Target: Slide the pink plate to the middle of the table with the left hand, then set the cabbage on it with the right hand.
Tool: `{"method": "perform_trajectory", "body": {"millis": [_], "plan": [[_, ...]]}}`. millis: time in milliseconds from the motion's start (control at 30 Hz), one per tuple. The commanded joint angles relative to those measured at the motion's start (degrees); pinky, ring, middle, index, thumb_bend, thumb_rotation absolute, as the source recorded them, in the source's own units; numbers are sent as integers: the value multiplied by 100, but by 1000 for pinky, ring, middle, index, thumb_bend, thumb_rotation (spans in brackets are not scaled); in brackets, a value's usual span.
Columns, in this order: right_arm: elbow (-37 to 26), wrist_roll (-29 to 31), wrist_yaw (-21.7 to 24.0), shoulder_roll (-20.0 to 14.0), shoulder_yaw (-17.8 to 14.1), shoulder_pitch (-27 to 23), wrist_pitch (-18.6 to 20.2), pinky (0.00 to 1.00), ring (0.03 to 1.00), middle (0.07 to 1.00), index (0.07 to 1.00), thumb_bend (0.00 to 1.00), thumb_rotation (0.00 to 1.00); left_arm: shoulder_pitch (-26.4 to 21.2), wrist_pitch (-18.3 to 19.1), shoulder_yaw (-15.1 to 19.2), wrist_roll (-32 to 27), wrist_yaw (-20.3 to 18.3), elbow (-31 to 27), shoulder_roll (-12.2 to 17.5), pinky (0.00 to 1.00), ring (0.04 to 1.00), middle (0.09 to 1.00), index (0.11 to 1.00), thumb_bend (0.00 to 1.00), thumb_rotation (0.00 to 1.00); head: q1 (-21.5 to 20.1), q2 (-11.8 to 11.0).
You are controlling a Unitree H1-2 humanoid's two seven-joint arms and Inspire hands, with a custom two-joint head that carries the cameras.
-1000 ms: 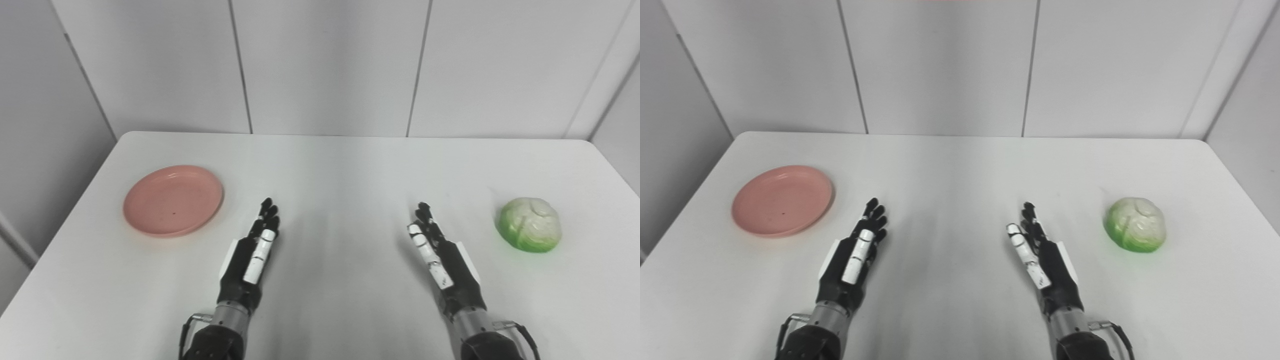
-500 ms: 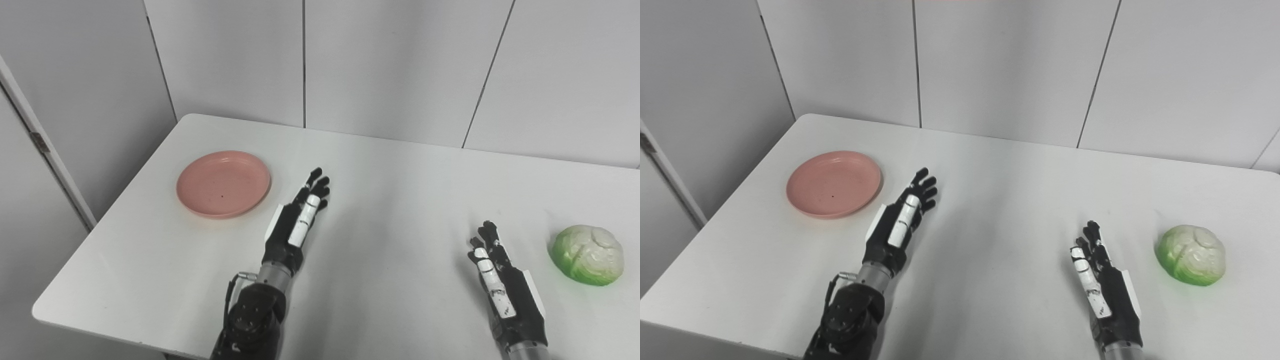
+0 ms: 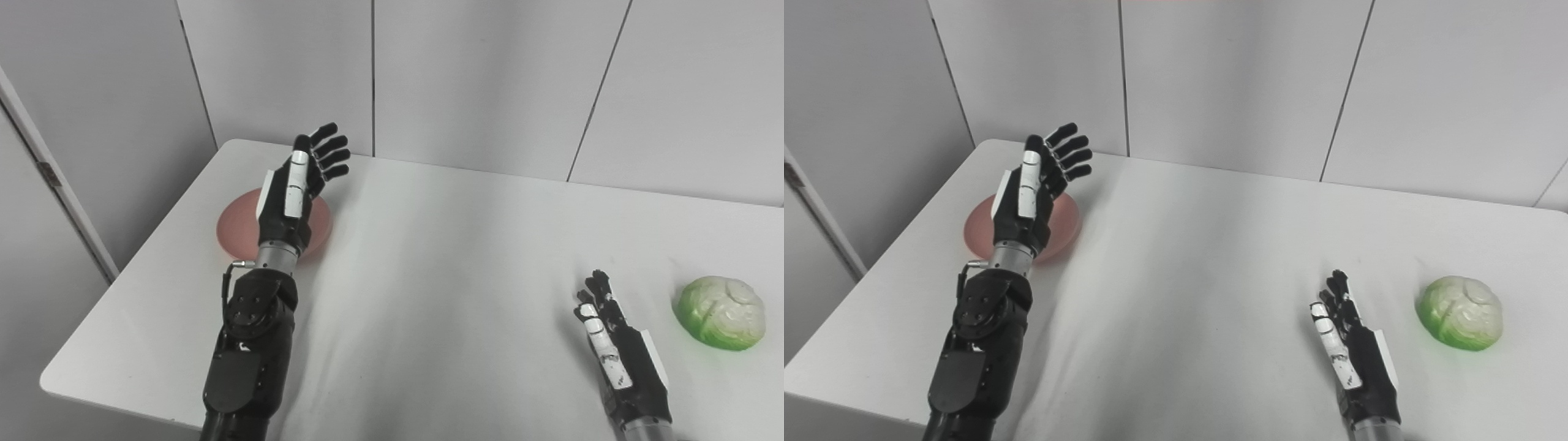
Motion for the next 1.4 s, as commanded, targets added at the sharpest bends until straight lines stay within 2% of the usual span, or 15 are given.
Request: {"method": "perform_trajectory", "body": {"millis": [0,67,200,267,300,400,500,733,900,1000,1167,1300,1367], "plan": [[83,-10,24,-69,-36,-54,-266,967,967,989,996,725,791,-366,-177,177,-166,37,-13,227,733,771,772,754,683,1000,-23,-7],[97,-11,28,-78,-33,-45,-310,970,965,988,995,723,789,-427,-214,286,-196,46,43,315,735,771,768,748,579,1000,-37,-25],[70,-17,20,-82,-30,-3,-362,976,963,986,995,717,793,-532,-289,489,-85,164,320,590,696,752,760,750,525,1000,5,-50],[71,-22,5,-77,-39,7,-398,967,955,980,987,713,797,-540,-378,560,1,255,503,691,673,737,748,741,548,1000,4,-61],[71,-8,9,-76,-42,12,-402,964,953,979,983,703,794,-531,-437,596,51,317,592,740,646,728,740,736,616,1000,-2,-78],[88,16,45,-95,-36,22,-434,971,957,983,986,709,800,-521,-684,718,154,469,868,877,659,731,742,737,655,1000,3,-124],[87,5,58,-124,-38,40,-465,972,960,985,992,716,803,-533,-874,835,336,679,1176,1036,676,727,738,731,737,1000,42,-160],[97,101,90,-136,-94,59,-499,965,954,980,992,720,789,-474,-1000,961,311,724,1799,1308,742,779,783,780,773,1000,95,-154],[118,95,91,-129,-115,51,-533,958,945,974,985,694,790,-561,-1511,1004,248,660,2622,1458,761,801,794,782,803,1000,153,-153],[133,131,124,-142,-126,44,-508,964,952,978,989,709,797,-598,-1674,1012,222,671,2976,1494,768,811,804,787,798,1000,173,-153],[185,219,147,-125,-159,17,-516,968,957,981,983,683,774,-629,-1719,984,170,658,3298,1539,791,830,819,805,797,1000,198,-124],[205,266,146,-110,-178,11,-529,959,952,977,978,695,767,-659,-1725,917,23,454,3515,1550,825,852,847,834,791,1000,228,-115],[212,348,186,-116,-189,2,-488,962,955,979,980,692,762,-672,-1564,872,3,459,3549,1520,831,855,850,841,805,1000,242,-112]]}}
